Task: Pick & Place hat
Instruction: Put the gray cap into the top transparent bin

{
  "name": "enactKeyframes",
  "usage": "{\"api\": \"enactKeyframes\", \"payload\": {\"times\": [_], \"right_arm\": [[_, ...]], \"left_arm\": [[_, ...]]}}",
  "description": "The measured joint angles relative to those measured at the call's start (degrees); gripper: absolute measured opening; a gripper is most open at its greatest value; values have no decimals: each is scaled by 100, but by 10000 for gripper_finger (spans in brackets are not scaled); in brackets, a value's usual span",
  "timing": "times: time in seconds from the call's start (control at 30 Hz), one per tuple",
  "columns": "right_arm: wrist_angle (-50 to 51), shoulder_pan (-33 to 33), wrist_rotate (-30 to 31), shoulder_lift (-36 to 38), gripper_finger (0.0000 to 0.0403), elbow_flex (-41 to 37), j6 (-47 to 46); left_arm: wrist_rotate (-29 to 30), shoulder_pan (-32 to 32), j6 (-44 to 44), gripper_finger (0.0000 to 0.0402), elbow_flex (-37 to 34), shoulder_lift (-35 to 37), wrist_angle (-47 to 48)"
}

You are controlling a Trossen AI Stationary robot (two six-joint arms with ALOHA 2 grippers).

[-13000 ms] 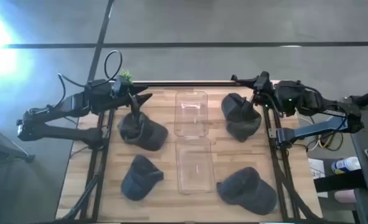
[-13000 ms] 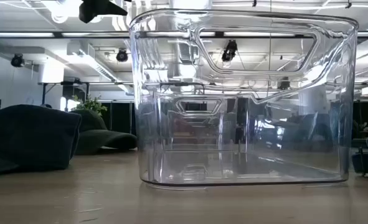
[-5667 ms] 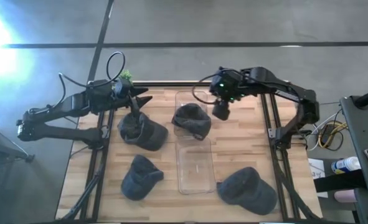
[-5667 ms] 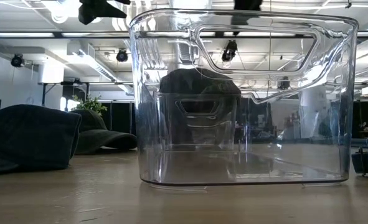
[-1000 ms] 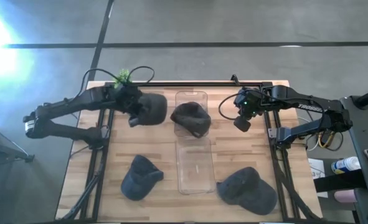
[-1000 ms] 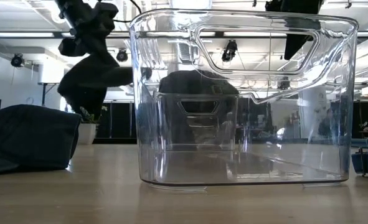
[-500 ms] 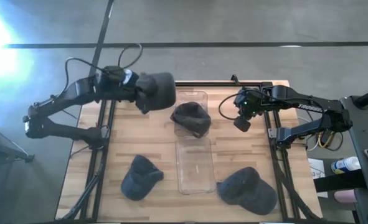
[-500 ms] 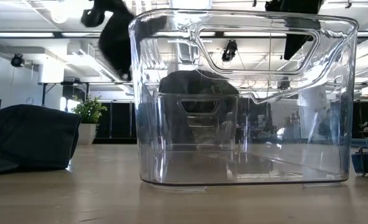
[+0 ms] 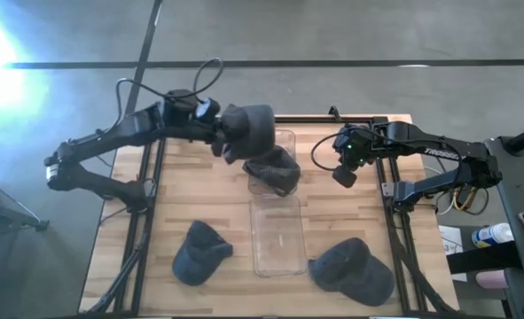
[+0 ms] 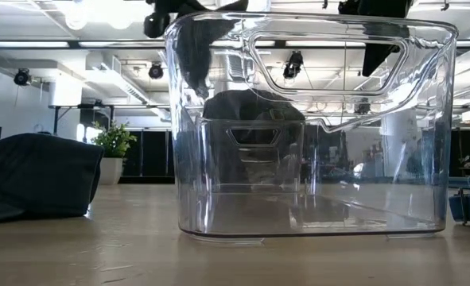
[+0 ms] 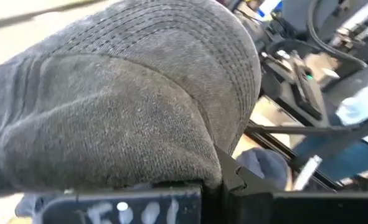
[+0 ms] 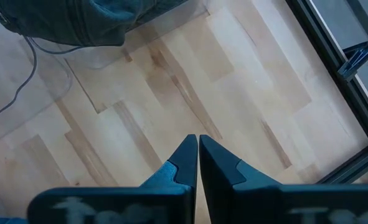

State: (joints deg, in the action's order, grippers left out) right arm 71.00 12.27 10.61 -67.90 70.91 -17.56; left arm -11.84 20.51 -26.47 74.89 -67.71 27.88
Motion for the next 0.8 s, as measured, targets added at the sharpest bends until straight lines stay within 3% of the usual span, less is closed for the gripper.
{"api": "enactKeyframes", "payload": {"times": [0.33, 0.6, 0.8], "right_arm": [[0, 0, 0, 0, 13, 0, 89], [0, 0, -2, 0, 13, 0, 107], [-12, 2, -4, 0, 13, 0, 107]], "left_arm": [[-1043, 42, 205, 0, 200, -722, -105], [-1114, 199, 766, 0, 945, -1321, 582], [-1072, 289, 1225, 0, 1960, -1931, 1384]]}}
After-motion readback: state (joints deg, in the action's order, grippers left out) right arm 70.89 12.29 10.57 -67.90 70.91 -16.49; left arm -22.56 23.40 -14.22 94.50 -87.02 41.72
